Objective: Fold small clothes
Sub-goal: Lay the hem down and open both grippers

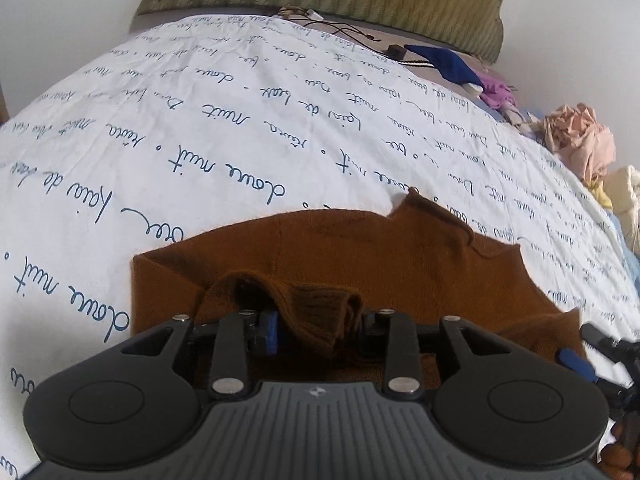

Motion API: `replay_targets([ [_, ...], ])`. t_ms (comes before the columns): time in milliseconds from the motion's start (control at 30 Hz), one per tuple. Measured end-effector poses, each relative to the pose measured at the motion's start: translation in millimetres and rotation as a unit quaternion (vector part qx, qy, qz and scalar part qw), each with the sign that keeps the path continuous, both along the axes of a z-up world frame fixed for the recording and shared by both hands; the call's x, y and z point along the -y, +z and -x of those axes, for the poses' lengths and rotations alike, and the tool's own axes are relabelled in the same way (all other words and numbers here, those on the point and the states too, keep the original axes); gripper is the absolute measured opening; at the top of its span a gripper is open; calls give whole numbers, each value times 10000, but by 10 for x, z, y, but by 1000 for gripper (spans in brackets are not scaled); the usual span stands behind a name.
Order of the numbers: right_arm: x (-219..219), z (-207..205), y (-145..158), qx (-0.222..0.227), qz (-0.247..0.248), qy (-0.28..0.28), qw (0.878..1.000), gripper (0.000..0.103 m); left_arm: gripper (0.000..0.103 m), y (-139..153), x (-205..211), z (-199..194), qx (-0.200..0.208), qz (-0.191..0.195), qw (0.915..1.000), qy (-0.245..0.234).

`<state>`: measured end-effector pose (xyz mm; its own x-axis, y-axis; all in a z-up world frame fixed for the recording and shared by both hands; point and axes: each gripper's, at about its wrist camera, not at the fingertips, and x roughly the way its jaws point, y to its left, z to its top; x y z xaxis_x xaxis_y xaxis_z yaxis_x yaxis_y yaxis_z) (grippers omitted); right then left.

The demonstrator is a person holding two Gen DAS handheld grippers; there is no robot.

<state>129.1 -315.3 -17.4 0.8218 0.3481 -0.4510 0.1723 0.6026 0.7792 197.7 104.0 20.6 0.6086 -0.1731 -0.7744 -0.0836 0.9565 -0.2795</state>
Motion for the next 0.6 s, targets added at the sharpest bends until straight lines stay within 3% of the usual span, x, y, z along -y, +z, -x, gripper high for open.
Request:
replay_targets([
  [67, -12, -7, -2, -27, 68, -16, 10000, 53, 33, 11, -43, -4, 35, 42, 10000, 77],
  [133, -12, -6, -5, -41, 107, -39, 9999, 53, 42, 44, -76, 4, 139, -77, 9996, 217],
  [200, -17, -1, -8, -46, 174, -48, 9998, 53, 72, 95, -118, 23, 312, -294, 9982, 420],
  [233, -22, -4, -5, -55, 225, -50, 9997, 53, 75, 124, -146, 41, 429, -405, 9968, 543],
  [300, -36, 3, 5, -68, 363, -66, 9993, 53, 76, 172, -206, 72, 606, -619, 9938, 703],
  [433, -58, 36, 31, -68, 566, -106, 9983, 55, 75, 200, -348, 100, 576, -866, 9897, 985],
  [600, -151, 98, 107, 35, 843, -50, 9964, 65, 75, 153, -381, 158, 551, -1005, 9897, 855],
])
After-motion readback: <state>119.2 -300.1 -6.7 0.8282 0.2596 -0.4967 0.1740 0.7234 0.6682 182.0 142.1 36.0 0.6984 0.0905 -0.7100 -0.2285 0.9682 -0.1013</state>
